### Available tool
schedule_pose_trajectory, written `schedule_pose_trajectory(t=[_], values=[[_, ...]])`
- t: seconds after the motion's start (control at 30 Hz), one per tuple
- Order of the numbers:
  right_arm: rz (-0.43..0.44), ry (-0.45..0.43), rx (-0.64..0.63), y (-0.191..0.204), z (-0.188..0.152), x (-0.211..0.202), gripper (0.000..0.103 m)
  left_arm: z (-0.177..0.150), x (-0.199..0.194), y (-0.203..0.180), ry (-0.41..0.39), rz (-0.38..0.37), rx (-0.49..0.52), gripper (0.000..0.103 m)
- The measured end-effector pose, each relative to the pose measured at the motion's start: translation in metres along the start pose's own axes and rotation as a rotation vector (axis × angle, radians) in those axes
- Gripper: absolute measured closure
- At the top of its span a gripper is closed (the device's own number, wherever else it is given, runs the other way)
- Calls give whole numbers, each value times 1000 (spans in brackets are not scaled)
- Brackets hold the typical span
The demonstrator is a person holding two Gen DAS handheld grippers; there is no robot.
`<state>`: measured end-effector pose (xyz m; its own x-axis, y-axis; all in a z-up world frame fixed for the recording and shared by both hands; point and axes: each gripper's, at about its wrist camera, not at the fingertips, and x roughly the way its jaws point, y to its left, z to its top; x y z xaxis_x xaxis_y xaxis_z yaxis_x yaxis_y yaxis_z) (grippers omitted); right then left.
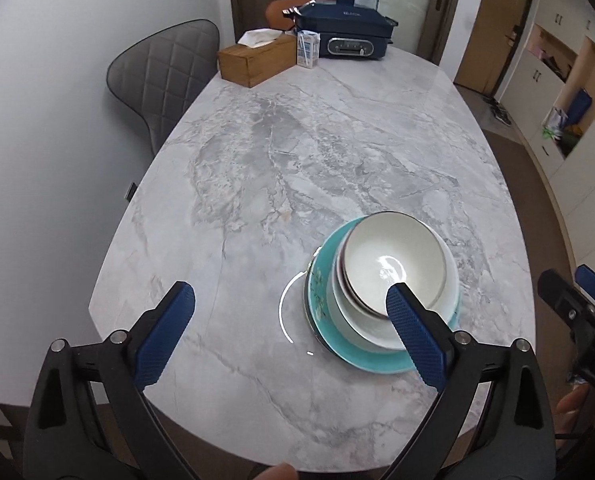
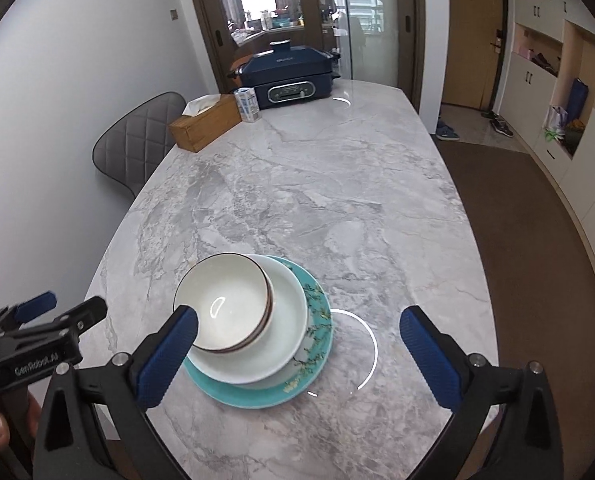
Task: Organize plates and bowls
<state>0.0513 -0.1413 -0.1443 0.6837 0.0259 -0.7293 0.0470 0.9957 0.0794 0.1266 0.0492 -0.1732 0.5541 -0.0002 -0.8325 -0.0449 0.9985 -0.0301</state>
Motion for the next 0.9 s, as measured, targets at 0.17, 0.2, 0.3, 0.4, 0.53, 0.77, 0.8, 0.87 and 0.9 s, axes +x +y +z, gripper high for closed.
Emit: schedule_pose_trajectory(t=[0.17,0.2,0.3,0.4,0.53,0.77,0.8,0.87,0.9], values=[[-13,-25,-39,-4,-8,-29,0,-24,-39,-9,-16,9,-27,6],[-5,-31,-45,-3,-9,-35,0,-27,-47,-9,-26,0,-36,6],[-17,-64,-67,2,-11,-50,0,-32,-64,-5,-46,-33,-62,6],[-25,-82,-75,7,-12,-61,0,-35,-79,0,-74,-72,-64,6],[-47,-89,-69,17,-15,-67,0,-31,-87,1,-83,-56,0,5],[-84,-114,-64,42,-23,-78,0,-33,-92,21,-89,-119,-7,5],[-84,-117,-59,44,-24,-80,0,-33,-93,24,-86,-123,-10,5],[-92,-124,-59,48,-25,-84,0,-36,-94,25,-88,-92,5,5],[-97,-128,-61,51,-26,-86,0,-37,-96,24,-97,-70,15,5]])
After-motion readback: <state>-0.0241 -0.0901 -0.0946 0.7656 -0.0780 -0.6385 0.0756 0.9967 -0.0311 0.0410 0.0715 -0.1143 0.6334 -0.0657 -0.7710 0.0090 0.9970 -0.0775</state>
